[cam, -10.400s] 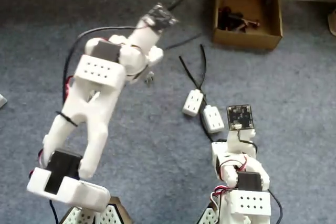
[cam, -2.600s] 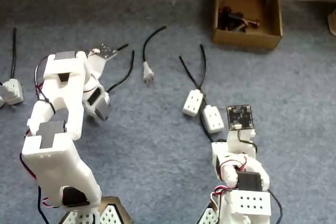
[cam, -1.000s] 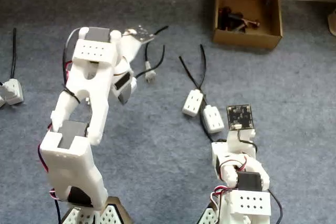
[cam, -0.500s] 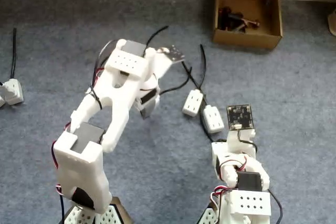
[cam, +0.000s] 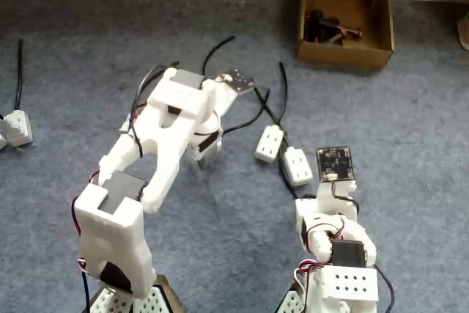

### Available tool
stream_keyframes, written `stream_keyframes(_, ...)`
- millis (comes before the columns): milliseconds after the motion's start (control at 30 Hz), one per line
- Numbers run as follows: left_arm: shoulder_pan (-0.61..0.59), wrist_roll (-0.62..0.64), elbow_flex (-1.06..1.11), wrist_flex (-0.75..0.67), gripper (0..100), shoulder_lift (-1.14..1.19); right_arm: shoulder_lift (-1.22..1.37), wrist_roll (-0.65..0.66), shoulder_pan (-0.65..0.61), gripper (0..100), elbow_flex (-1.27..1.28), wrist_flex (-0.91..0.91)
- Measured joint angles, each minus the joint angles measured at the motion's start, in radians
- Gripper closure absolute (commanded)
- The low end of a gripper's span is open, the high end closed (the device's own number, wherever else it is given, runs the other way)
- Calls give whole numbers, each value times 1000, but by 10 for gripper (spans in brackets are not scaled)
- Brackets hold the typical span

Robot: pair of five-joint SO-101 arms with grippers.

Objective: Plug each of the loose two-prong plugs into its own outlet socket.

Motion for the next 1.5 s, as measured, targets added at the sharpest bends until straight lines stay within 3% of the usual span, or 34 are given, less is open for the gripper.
stream_keyframes(233,0,17,0,-8,970,0,0,0,0,989,0,0)
stream_keyframes(867,2,443,0,-44,973,0,0,0,0,989,0,0)
stream_keyframes(1333,2,453,0,-44,969,0,0,0,0,989,0,0)
stream_keyframes(1500,11,390,0,-44,966,0,0,0,0,989,0,0)
